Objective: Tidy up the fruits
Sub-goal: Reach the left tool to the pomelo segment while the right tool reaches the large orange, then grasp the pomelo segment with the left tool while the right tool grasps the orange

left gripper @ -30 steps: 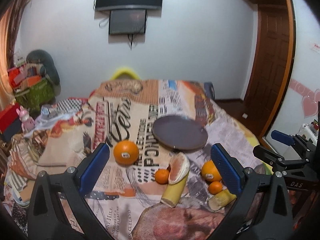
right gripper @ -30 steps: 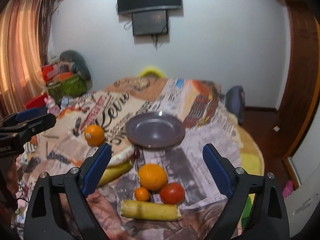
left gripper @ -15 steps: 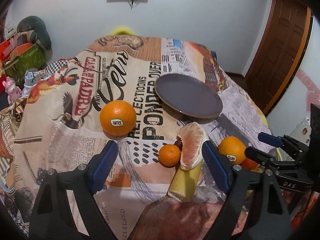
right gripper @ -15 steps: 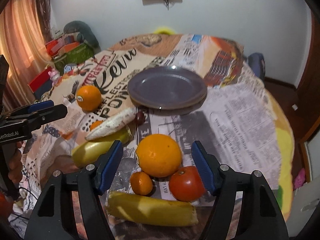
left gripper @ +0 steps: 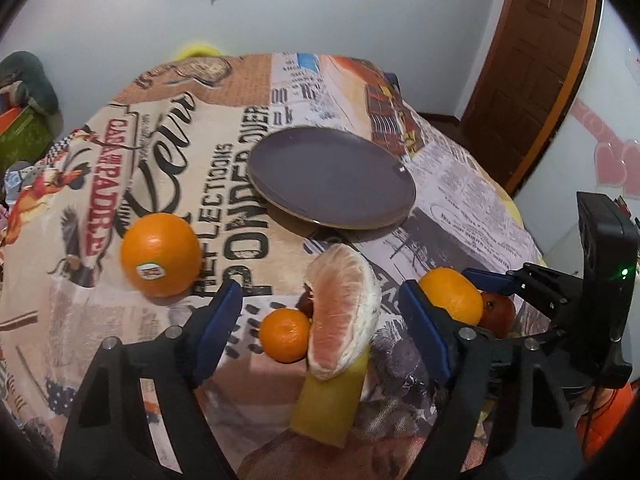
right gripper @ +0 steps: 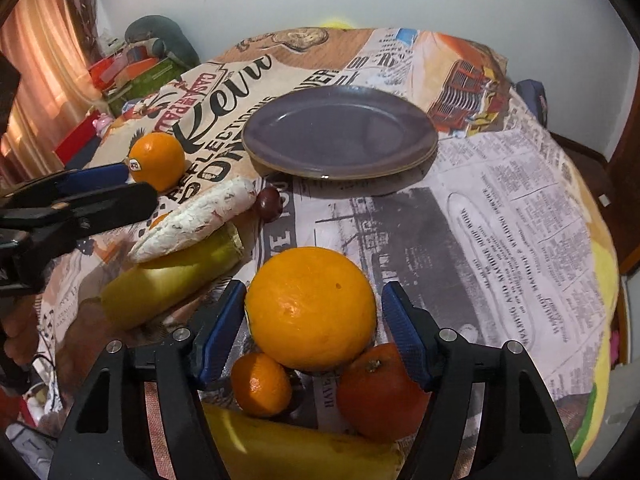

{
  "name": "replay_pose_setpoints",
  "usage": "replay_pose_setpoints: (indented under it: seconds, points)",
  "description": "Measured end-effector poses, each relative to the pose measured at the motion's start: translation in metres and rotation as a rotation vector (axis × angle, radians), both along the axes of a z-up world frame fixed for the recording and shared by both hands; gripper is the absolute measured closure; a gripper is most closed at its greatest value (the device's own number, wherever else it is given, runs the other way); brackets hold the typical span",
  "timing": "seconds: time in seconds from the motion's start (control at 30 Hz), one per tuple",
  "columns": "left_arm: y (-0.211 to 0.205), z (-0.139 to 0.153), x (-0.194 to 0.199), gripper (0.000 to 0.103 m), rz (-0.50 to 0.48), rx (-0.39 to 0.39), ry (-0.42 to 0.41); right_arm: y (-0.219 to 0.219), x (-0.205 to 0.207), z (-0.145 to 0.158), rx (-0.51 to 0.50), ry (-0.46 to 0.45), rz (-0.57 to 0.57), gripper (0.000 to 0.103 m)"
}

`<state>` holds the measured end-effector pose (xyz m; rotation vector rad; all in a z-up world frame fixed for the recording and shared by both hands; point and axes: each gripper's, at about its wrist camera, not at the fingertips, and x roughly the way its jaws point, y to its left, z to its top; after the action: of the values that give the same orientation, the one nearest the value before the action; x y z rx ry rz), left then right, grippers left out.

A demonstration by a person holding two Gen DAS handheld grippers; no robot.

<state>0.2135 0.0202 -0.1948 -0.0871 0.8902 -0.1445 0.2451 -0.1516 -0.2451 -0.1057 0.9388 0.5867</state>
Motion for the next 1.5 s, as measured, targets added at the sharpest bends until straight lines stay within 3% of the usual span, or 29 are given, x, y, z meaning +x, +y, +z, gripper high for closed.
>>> replay_pose_setpoints:
  seconds: [0.27,0.5,0.63,0.7,0.73,0.83,1.07,1.23,1.5]
  points:
    - [-0.01,-0.015,0.021,0.024,-0.034,0.011,0.057,-0.005,0.001,-0.001,0.052,0.0,-0.009,0.041]
    - [-0.016,-0.031,0.041,0.04,-0.059,0.018,0.117,-0.013,0.002,0.01,0.058,-0.05,-0.059,0.041]
    - [-0.019,-0.043,0.046,0.042,-0.065,-0.016,0.159,-0.02,0.004,0.014,0.065,-0.067,-0.079,0.041]
    - [-0.02,-0.046,0.049,0.044,-0.059,-0.011,0.159,-0.022,0.005,0.015,0.076,-0.067,-0.088,0.041]
    - [-0.02,-0.046,0.05,0.052,-0.056,-0.01,0.158,-0.022,0.004,0.016,0.079,-0.07,-0.089,0.041]
    - [-0.018,-0.047,0.052,0.054,-0.045,-0.031,0.166,-0.022,0.004,0.017,0.077,-0.077,-0.09,0.041]
    - [-0.018,-0.04,0.046,0.061,-0.044,-0.051,0.15,-0.024,0.005,0.021,0.083,-0.081,-0.102,0.041]
    - [-0.017,-0.022,0.038,0.074,-0.041,-0.04,0.102,-0.027,0.004,0.031,0.095,-0.101,-0.115,0.041]
    - [-0.01,0.012,0.026,0.074,-0.035,-0.041,0.022,-0.028,0.006,0.051,0.11,-0.142,-0.131,0.041]
